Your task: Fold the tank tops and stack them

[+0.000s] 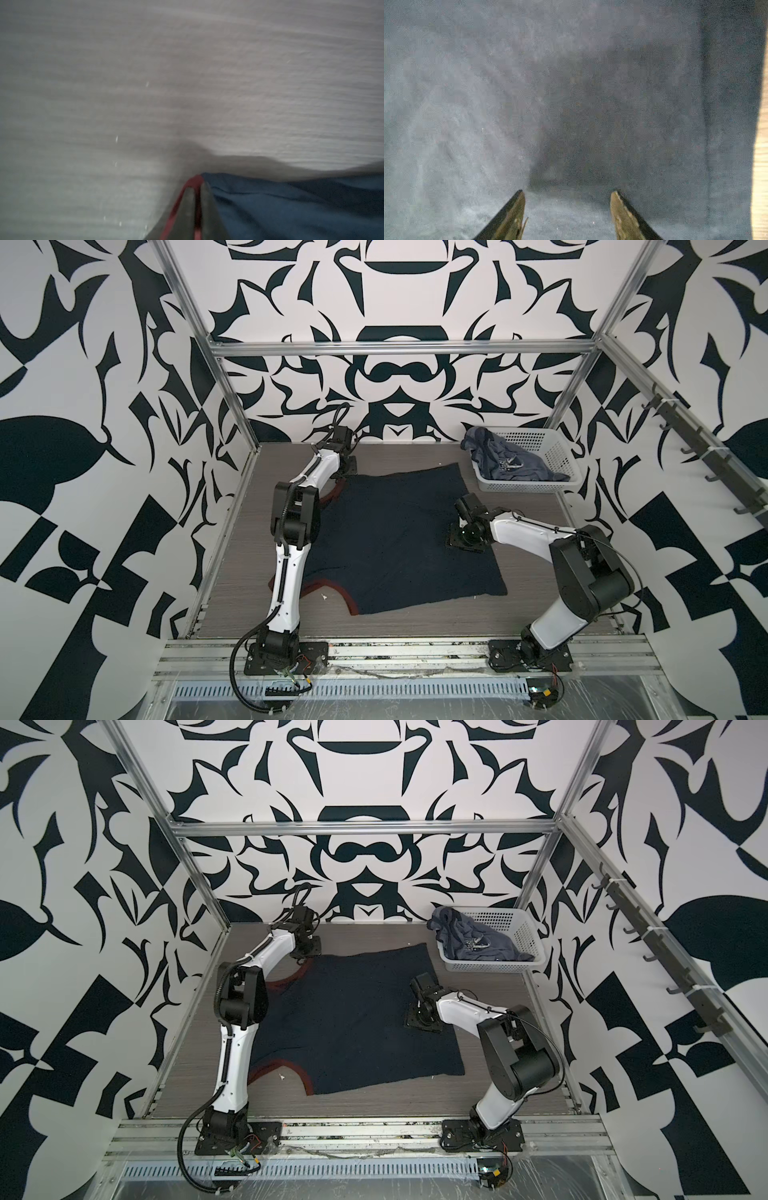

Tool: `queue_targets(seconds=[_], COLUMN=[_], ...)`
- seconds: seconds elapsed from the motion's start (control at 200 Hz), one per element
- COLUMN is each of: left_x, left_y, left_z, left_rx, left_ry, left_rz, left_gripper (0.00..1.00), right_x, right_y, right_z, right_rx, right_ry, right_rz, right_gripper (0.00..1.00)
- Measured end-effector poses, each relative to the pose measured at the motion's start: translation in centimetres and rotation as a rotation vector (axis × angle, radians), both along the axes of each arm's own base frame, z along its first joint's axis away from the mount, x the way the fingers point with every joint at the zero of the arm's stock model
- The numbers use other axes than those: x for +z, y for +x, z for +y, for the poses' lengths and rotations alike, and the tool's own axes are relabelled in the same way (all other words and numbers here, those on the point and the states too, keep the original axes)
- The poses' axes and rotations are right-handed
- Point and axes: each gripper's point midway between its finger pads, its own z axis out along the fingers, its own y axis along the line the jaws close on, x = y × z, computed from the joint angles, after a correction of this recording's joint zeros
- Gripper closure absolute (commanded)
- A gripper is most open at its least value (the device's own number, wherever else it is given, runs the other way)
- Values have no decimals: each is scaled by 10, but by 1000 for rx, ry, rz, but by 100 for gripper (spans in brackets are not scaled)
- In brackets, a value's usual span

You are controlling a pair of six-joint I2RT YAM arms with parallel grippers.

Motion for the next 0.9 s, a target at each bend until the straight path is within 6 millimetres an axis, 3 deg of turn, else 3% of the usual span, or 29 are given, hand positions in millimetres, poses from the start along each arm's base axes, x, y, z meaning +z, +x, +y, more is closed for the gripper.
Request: queue_targets(seconds=[0.11, 0.21, 0.345, 0.475, 0.54, 0.64, 0.73, 0.9], left_x=[5, 10, 32, 60, 61, 46, 30, 4], left_y=[2, -15, -56, -85, -95, -110, -116, -118], left_z=[-1, 8, 44, 107, 135, 172, 183, 181], left_rx=[7, 45, 148, 333, 411, 509, 532, 507], left_ry=[-9, -17, -17, -1, 16, 65, 96, 114], left_rz=[9, 45, 91, 78, 87, 135, 179, 237], left_gripper=[33, 24, 27, 33, 33, 36, 40, 42], right_x=[0, 1, 1, 1, 0, 0, 0, -1], right_y=[0, 0, 0, 0, 0, 0, 0, 0], right_z=[0, 0, 0, 0, 1, 1, 0, 0], right_rx=[2, 3, 4, 5, 4, 4, 5, 5], right_ry=[-1, -2, -2, 0, 1, 0, 0, 1], right_rz=[0, 1, 1, 1, 1, 2, 2, -1], right_gripper=[30, 30, 30, 30, 30, 30, 30, 30])
